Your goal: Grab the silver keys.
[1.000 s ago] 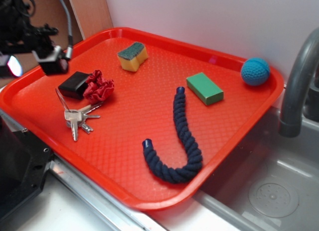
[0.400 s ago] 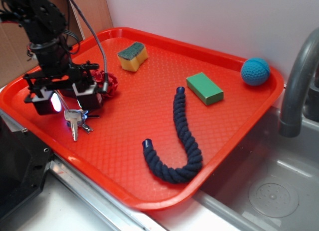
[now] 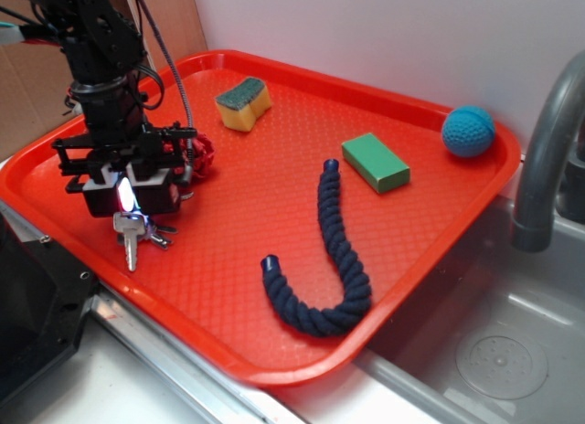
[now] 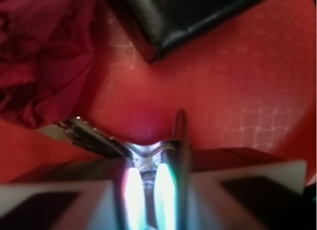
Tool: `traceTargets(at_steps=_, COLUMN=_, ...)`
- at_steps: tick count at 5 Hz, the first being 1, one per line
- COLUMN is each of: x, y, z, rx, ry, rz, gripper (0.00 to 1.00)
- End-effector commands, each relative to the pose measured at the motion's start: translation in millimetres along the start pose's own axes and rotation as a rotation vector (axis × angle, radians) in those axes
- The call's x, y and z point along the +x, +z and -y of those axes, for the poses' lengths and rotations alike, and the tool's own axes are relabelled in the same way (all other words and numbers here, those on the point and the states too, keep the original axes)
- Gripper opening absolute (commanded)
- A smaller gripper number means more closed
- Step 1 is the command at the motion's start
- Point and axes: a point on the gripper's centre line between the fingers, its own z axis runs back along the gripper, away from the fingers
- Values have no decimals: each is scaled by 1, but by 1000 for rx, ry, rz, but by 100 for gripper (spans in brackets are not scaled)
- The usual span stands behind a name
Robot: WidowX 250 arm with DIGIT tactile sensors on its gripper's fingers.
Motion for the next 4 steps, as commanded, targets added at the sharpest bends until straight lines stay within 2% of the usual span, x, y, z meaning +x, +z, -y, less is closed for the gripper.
traceTargets(at_steps=1, x=9, y=60, z=-4, rx=-33, ry=-326, rz=115, gripper=0)
traceTargets(at_steps=2, x=9, y=111, z=-17, rx=-97, ry=-526, rz=217, gripper=0)
traceTargets(at_steps=3, x=11, y=161, z=-25, rx=-159, ry=-632, rz=289, gripper=0)
traceTargets(at_steps=4, x=6, y=211, z=-26, rx=-138, ry=-747, rz=279, gripper=0)
